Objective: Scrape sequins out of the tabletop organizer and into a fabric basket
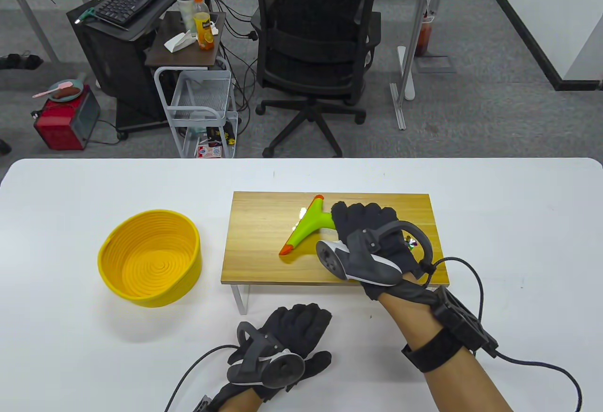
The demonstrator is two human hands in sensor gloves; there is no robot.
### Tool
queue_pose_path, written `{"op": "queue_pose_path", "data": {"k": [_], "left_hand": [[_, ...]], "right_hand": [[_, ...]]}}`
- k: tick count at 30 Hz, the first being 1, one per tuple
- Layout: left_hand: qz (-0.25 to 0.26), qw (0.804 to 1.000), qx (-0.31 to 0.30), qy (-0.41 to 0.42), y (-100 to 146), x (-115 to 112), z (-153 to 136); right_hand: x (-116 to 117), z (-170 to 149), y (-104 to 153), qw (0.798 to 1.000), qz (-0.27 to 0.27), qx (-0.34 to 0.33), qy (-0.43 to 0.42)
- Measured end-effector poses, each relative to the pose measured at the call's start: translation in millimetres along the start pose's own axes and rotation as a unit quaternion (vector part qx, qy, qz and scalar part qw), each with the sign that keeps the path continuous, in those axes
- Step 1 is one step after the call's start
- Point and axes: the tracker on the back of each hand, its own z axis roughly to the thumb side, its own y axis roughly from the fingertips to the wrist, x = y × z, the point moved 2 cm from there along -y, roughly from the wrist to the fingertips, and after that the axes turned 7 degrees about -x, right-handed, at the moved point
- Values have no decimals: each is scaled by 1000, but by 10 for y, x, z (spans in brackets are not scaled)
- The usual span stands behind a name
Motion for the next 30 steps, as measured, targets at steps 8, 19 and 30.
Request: {"op": "queue_pose_path", "data": {"k": [8,19,30], "left_hand": [[-5,1000,1,-3,-2,-6,2],[-8,1000,-6,-6,-40,-17,67],[-8,1000,-5,-8,-38,-14,56]], "right_hand": [[97,-279,332,1000,9,17,5],[169,-544,745,999,16,38,10],[68,-593,822,999,-9,40,1]]}}
